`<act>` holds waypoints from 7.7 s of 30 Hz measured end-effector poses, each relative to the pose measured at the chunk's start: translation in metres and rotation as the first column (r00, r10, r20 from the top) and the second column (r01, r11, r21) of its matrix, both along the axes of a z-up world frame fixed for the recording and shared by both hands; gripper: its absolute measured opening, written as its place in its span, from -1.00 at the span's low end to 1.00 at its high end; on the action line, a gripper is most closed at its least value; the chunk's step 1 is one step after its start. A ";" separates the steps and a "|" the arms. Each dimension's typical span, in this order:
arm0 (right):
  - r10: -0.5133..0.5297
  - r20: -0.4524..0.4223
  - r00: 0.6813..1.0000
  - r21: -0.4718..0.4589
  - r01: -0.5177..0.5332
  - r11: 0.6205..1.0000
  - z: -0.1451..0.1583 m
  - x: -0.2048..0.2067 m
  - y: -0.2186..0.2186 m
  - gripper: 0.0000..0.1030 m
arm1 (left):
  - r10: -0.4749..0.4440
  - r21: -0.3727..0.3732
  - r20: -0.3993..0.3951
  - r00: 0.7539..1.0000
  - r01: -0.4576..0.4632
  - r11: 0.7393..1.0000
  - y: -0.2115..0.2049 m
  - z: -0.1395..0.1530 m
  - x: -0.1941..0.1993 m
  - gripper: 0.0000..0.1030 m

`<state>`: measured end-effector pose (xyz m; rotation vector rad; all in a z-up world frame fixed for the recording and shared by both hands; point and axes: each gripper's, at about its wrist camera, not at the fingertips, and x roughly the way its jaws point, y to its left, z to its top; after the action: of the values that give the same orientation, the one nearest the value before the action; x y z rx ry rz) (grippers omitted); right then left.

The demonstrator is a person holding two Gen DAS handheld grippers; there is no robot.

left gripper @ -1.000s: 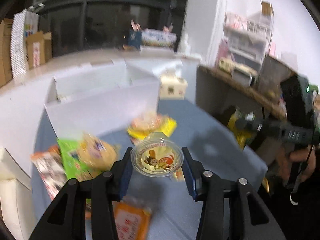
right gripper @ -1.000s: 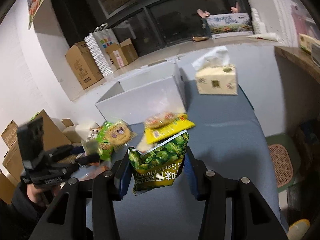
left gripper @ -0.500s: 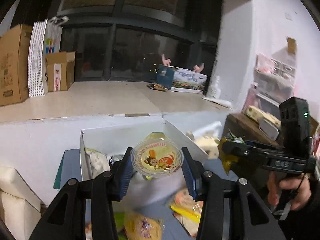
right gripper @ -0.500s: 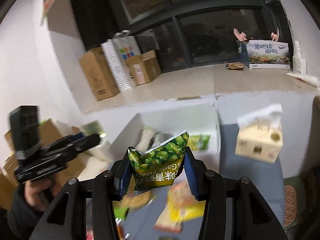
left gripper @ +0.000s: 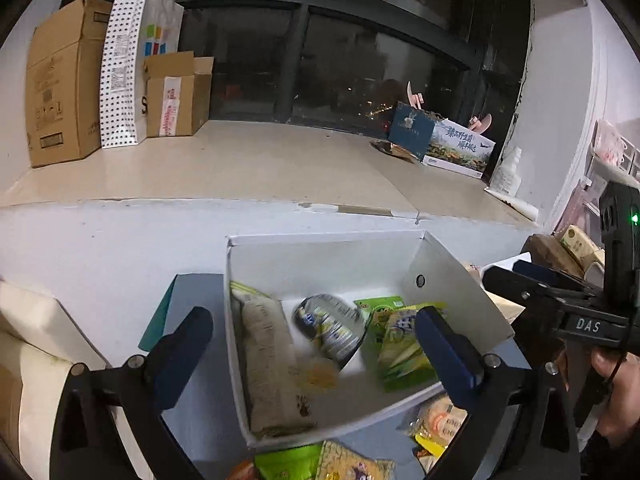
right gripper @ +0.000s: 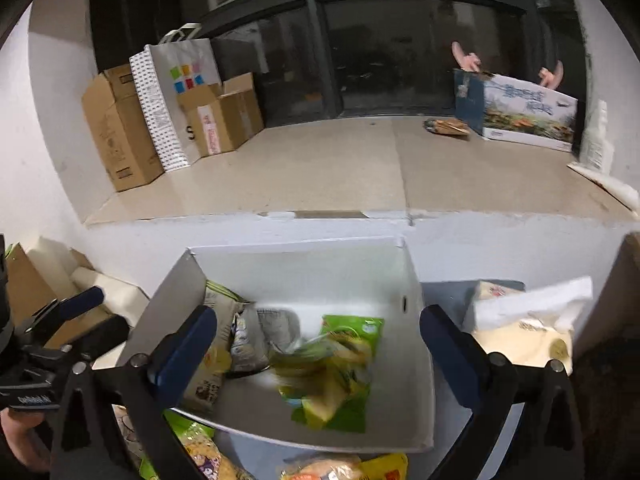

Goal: Organize snacks
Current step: 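Drop the pea bag and jelly cup into the white box with both tools, then withdraw both tools from the box toward the table, then grasp the green jelly cup with the right tool, then grasp the orange flying cake pack with the left tool while the right tool holds the jelly cup, then carry both items over the white box and open both tools, then withdraw both tools from the box toward the remaining snacks, then grasp the round cracker pack with the right tool and the round biscuit with the left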

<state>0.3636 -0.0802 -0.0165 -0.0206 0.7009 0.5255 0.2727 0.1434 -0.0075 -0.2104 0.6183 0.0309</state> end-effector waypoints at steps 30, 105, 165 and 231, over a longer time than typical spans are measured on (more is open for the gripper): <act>0.030 0.124 0.992 0.140 -0.047 0.989 -0.018 -0.233 -0.159 1.00 | -0.200 -0.057 0.103 0.974 0.207 0.977 -0.110 0.016 -0.196 1.00; 0.140 -0.029 0.990 0.052 -0.138 0.989 -0.089 -0.245 -0.144 -0.16 | -0.332 0.129 -0.356 0.873 0.398 0.908 -0.110 -0.160 -0.219 0.92; 0.059 0.058 0.997 0.169 -0.068 0.983 0.017 -0.019 -0.046 1.00 | -0.120 0.032 0.010 0.993 0.120 0.992 -0.032 0.013 -0.016 1.00; 0.189 -0.021 0.982 -0.031 -0.189 0.981 -0.084 -0.150 -0.080 0.48 | -0.178 0.185 -0.113 0.978 0.196 0.963 -0.093 -0.088 -0.192 1.00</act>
<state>0.2140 -0.1605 -0.1007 -0.1141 0.7288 0.6972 0.0809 0.0509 -0.0952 0.0413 0.7238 -0.0812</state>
